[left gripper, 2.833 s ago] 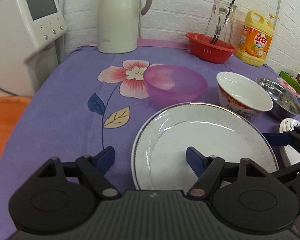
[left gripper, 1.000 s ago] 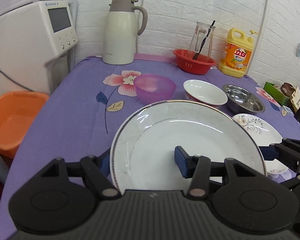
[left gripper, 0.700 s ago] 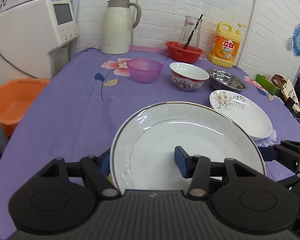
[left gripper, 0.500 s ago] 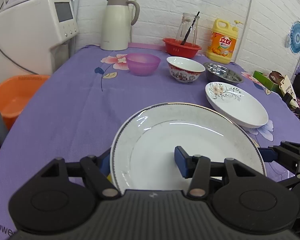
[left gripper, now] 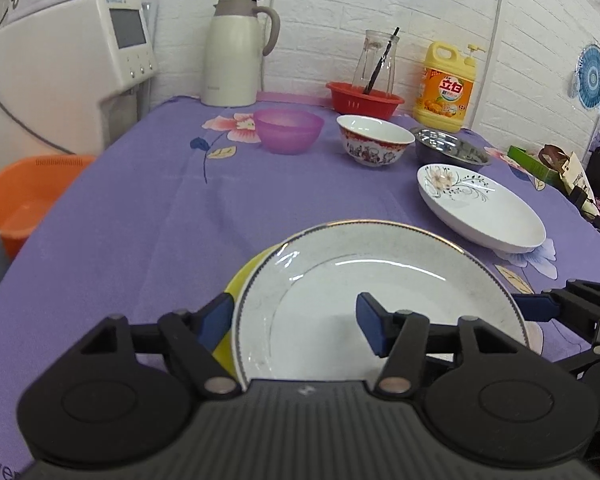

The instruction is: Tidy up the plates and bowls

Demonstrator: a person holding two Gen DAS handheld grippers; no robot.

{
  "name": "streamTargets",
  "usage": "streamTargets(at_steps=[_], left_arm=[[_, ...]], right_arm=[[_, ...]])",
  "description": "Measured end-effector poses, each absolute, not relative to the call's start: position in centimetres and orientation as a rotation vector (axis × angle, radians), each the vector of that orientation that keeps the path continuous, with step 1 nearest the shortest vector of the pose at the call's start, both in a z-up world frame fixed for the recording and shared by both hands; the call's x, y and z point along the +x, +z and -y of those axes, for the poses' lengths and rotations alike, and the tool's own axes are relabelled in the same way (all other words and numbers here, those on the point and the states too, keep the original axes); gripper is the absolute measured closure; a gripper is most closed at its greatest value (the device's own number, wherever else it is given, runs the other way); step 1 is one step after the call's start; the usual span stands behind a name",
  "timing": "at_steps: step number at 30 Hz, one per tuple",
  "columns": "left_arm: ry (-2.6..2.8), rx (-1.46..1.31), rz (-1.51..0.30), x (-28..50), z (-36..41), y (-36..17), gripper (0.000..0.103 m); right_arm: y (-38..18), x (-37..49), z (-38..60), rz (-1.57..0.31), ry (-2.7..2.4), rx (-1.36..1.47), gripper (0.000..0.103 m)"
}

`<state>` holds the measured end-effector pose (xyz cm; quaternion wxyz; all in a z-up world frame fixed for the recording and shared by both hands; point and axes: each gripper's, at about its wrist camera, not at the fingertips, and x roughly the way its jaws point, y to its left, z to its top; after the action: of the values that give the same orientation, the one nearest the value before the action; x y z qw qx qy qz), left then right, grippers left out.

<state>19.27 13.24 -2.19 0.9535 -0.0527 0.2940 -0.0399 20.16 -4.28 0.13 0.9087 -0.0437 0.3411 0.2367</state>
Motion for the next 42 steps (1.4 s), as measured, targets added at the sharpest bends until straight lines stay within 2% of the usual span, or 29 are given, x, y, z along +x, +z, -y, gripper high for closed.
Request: streamTargets(at_steps=[3, 17, 30, 42], left_arm=[[-0.067, -0.122, -0.567, 19.1, -13.8, -1.3, 0.036], [-0.1, -0.127, -0.541, 21.0, -11.4, 1.0, 0.03], [-0.137, -0.092, -0.551, 23.4, -8.3, 1.8, 0.03], [-0.137, -0.056, -0.59, 27.0, -6.0, 2.1, 0.029]], right_arm=[[0.2, 20.4, 5.2, -0.704, 0.476, -0.027, 0.0], [1.5, 21.0, 10.6, -0.664, 0.37, 0.114, 0.0], [1.3, 22.8, 16.0, -0.666, 0.267, 0.195, 0.0], [1.5, 28.5, 20.7, -0.643, 0.177, 0.218, 0.0]])
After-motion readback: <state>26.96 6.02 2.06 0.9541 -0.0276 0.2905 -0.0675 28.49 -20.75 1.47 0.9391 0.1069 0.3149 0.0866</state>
